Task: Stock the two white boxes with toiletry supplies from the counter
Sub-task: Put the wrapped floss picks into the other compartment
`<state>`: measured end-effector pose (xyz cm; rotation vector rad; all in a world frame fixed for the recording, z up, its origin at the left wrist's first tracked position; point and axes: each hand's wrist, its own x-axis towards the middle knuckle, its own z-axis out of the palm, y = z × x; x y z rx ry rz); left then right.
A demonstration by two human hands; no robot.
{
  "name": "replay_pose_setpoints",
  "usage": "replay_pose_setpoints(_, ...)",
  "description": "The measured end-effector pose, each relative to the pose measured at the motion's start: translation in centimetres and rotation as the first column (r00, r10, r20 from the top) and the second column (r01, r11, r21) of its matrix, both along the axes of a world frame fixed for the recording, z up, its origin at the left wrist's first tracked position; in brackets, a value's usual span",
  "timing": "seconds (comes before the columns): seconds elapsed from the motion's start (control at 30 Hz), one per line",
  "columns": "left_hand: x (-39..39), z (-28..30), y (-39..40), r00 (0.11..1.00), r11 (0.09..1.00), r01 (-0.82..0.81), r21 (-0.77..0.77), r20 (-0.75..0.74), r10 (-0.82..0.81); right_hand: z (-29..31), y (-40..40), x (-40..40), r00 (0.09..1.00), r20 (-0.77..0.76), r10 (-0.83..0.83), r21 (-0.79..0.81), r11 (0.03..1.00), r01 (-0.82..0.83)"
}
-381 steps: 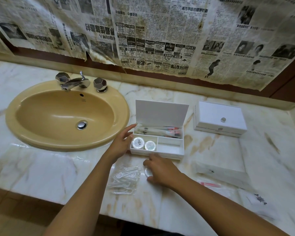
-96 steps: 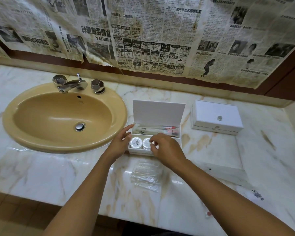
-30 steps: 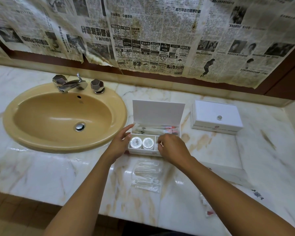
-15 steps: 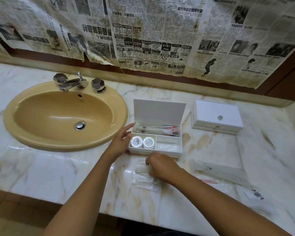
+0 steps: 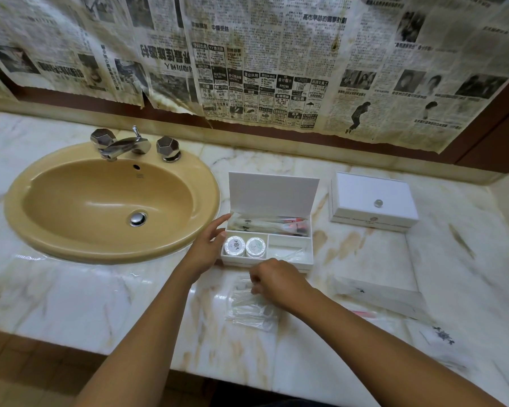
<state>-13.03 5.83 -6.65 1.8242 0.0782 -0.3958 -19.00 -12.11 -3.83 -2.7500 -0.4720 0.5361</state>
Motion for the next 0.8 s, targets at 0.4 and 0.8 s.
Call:
replay_pose_setpoints(0.4, -0.2, 0.5, -0.2, 1.0, 1.0, -0.014, 0.007, -0.027, 0.014, 1.9, -3.5, 2.3, 0.918, 0.311, -0.246, 0.004, 0.966, 0.258)
replay_pose_setpoints(0.8, -0.3, 0.6, -0.2, 0.999, 1.0, -0.017, 0.018, -0.029, 0.017, 1.0, -4.1, 3.1, 0.94, 0.119, -0.32, -0.061, 0.943, 0.329)
